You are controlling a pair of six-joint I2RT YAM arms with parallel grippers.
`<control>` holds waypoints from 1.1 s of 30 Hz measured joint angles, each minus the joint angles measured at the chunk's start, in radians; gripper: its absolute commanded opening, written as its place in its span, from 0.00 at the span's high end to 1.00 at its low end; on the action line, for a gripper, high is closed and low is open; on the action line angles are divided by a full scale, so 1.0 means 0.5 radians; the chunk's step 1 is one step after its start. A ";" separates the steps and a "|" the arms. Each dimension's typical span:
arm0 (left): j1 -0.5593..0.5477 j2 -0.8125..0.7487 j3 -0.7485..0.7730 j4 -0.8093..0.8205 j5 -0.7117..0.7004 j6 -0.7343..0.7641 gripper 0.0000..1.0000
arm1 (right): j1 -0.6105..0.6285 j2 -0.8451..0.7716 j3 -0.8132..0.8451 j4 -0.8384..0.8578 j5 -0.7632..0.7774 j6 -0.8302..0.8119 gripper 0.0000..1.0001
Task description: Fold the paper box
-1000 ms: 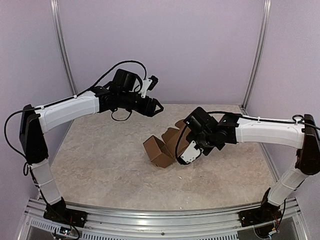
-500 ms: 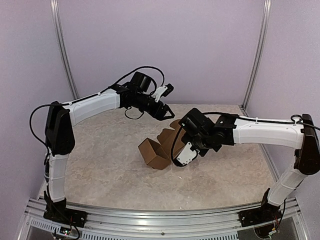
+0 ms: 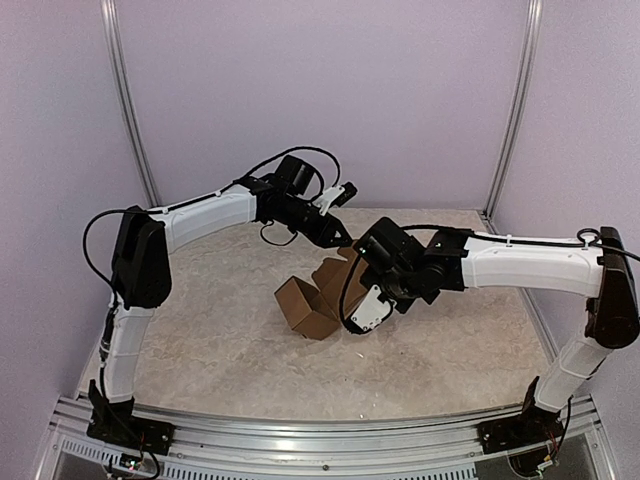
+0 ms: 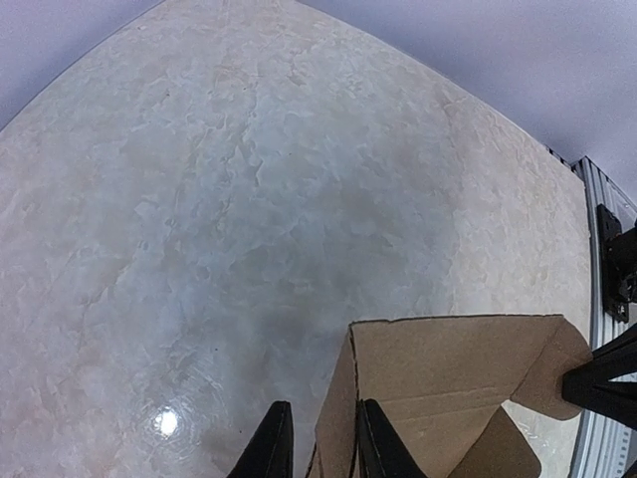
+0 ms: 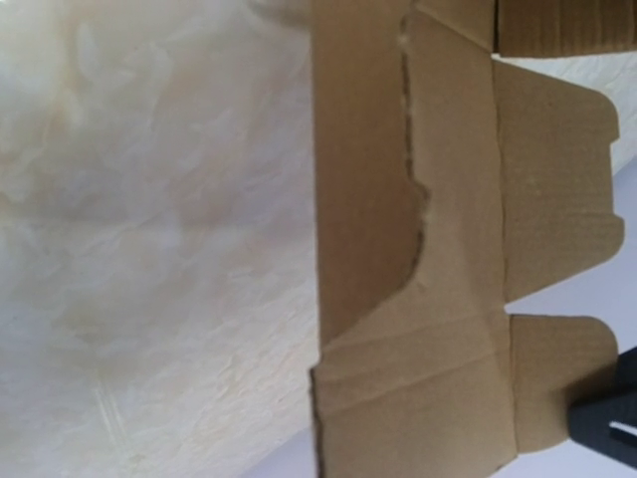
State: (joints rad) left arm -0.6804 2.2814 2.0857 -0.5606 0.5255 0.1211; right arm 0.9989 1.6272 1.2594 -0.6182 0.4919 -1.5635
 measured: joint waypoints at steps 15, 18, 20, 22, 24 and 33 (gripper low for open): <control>0.002 0.052 0.094 -0.035 0.137 0.000 1.00 | 0.000 0.000 0.002 -0.008 -0.002 0.016 0.89; 0.002 0.052 0.094 -0.034 0.140 -0.008 1.00 | -0.013 0.000 0.004 -0.001 -0.005 0.034 0.72; 0.002 0.050 0.085 -0.021 0.137 -0.027 1.00 | -0.038 0.000 0.031 -0.024 -0.032 0.050 0.60; 0.002 0.030 0.022 0.043 0.122 -0.064 1.00 | -0.095 -0.003 0.111 -0.053 -0.082 0.080 0.52; 0.002 -0.017 -0.095 0.134 0.088 -0.111 1.00 | -0.204 -0.021 0.256 -0.093 -0.174 0.116 0.49; 0.001 -0.497 -0.916 0.876 -0.045 -0.362 1.00 | -0.767 -0.410 0.623 -0.213 -0.806 0.450 0.35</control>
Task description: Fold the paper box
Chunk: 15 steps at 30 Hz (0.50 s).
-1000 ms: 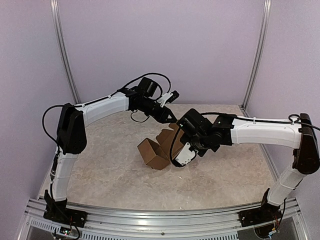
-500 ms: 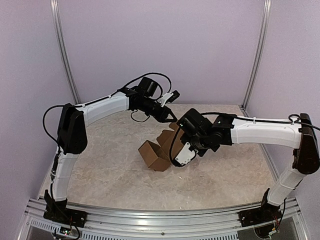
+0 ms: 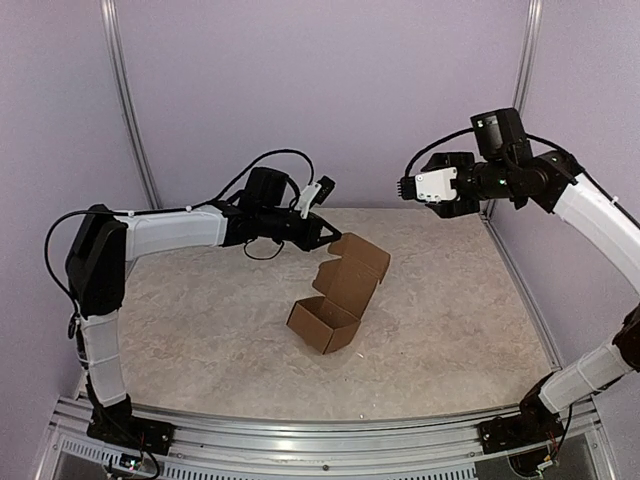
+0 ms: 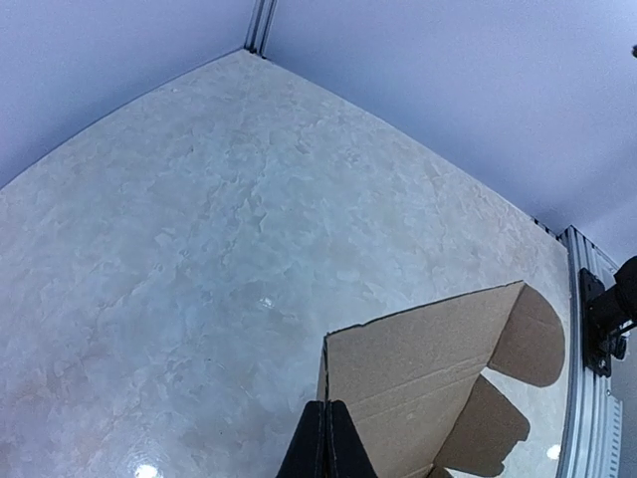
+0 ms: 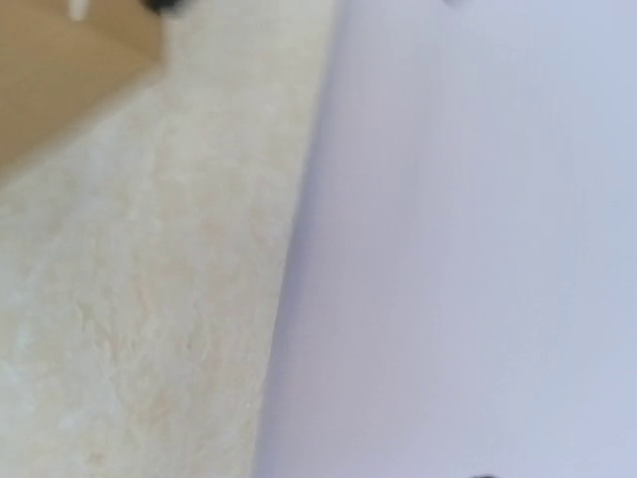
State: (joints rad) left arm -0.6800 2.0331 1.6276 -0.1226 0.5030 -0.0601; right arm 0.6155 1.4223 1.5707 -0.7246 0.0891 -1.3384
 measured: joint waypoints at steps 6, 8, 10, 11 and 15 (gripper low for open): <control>-0.051 -0.339 -0.555 0.664 -0.087 -0.062 1.00 | -0.443 -0.253 -0.346 0.150 -0.572 0.377 0.36; -0.096 -0.451 -0.784 0.906 -0.138 -0.074 1.00 | -0.480 -0.263 -0.533 0.221 -0.772 0.511 0.37; -0.139 -0.529 -0.961 1.086 -0.184 -0.091 1.00 | -0.481 -0.251 -0.738 0.282 -0.970 0.635 0.39; -0.163 -0.558 -1.045 1.181 -0.210 -0.100 1.00 | -0.481 -0.242 -0.834 0.313 -1.061 0.690 0.39; -0.251 -0.637 -1.308 1.463 -0.320 -0.175 1.00 | -0.476 -0.218 -1.077 0.429 -1.299 0.806 0.39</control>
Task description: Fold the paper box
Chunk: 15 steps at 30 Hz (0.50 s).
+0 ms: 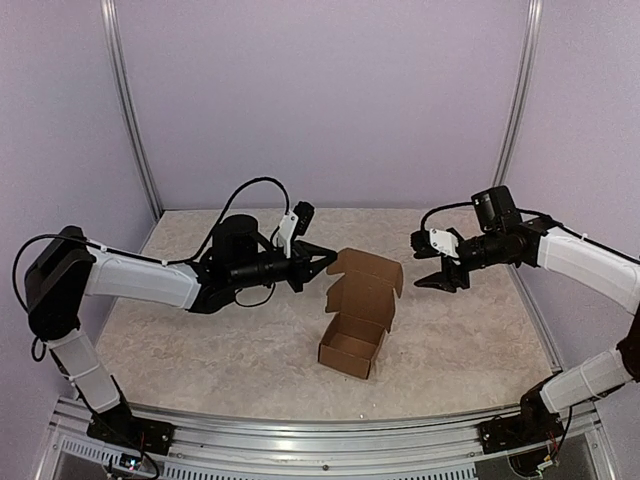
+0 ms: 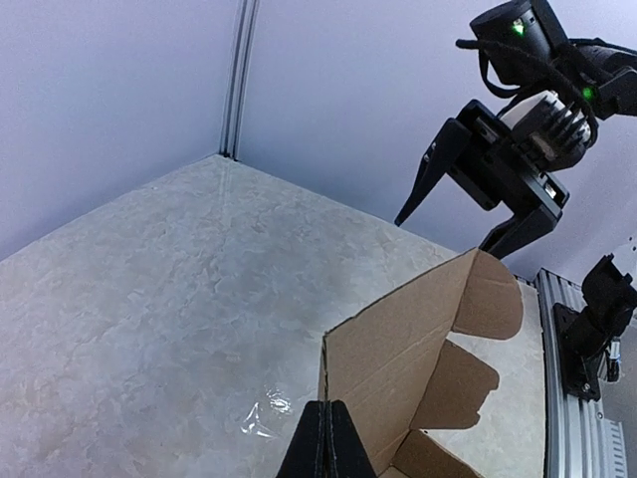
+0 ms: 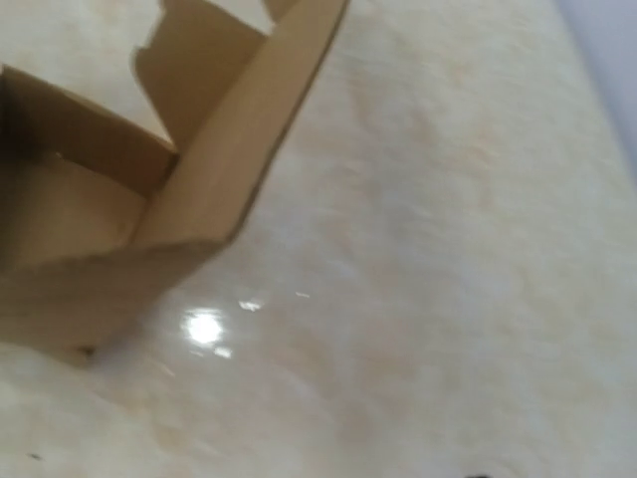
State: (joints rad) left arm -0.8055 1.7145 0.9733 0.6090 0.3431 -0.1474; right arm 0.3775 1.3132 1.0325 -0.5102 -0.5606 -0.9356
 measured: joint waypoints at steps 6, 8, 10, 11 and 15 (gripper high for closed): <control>-0.113 -0.005 -0.101 0.185 -0.138 -0.072 1.00 | 0.152 0.082 -0.167 0.118 -0.092 -0.039 0.43; -0.149 -0.005 -0.117 0.213 -0.173 -0.083 1.00 | 0.214 0.126 -0.211 0.146 -0.103 -0.043 0.44; -0.188 -0.011 -0.135 0.236 -0.210 -0.096 1.00 | 0.268 0.170 -0.243 0.173 -0.120 -0.038 0.45; -0.206 -0.018 -0.145 0.244 -0.237 -0.101 1.00 | 0.294 0.185 -0.253 0.186 -0.128 -0.033 0.45; -0.262 -0.083 -0.216 0.256 -0.350 -0.113 0.91 | 0.382 0.190 -0.265 0.230 -0.143 -0.024 0.45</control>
State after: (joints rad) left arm -0.9363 1.6730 0.8654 0.7372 0.1680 -0.2039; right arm 0.5686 1.4082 0.9001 -0.3950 -0.6319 -0.9478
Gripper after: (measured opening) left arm 0.011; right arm 0.552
